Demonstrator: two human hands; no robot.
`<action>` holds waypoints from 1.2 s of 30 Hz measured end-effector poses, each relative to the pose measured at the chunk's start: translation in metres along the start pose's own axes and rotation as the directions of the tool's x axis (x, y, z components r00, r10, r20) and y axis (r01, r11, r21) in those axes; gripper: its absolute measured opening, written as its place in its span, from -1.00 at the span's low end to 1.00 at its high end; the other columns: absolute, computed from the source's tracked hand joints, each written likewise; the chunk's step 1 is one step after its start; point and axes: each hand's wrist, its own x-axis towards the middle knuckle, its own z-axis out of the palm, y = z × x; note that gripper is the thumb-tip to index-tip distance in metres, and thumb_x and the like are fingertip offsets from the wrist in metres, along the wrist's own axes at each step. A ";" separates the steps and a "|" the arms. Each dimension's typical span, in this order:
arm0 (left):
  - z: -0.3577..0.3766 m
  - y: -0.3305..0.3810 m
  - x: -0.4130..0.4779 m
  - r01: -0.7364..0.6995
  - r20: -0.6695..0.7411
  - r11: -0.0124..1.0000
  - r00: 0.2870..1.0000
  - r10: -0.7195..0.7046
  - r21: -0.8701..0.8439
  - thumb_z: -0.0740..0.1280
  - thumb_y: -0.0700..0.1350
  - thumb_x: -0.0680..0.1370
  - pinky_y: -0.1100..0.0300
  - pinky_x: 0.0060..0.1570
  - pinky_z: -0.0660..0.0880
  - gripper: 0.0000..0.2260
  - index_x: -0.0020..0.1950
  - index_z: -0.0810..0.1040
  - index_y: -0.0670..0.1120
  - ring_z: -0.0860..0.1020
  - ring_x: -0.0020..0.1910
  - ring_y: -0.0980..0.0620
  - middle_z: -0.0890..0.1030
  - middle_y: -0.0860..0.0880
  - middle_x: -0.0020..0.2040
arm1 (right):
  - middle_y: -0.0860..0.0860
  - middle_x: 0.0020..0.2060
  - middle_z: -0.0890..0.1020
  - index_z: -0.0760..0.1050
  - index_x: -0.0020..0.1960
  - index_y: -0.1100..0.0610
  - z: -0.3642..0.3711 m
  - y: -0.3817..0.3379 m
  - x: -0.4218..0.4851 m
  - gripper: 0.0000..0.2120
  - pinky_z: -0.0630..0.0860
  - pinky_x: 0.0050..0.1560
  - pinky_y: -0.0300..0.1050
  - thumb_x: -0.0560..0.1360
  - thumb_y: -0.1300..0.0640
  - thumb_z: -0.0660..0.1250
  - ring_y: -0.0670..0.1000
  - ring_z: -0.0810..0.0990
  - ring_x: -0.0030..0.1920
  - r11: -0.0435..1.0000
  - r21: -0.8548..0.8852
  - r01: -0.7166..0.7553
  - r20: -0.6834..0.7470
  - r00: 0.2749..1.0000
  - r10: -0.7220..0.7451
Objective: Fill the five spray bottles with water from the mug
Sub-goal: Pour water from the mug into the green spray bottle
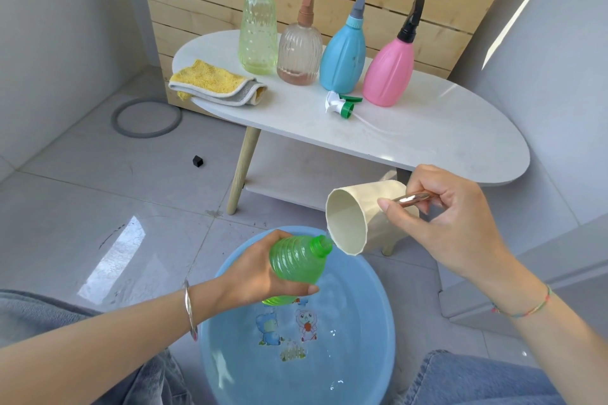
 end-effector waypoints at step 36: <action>0.001 -0.002 -0.002 0.022 -0.010 1.000 1.000 -0.022 -0.004 0.66 0.13 0.10 0.32 -0.11 0.54 -0.34 0.12 0.49 0.13 0.60 -0.10 0.24 0.63 0.11 -0.04 | -0.02 -0.46 0.30 0.31 -0.42 0.20 0.014 -0.006 -0.003 -0.64 0.24 -0.28 -0.17 0.41 0.08 0.39 0.02 0.24 -0.35 0.943 -0.122 0.309 0.048 0.951 -0.306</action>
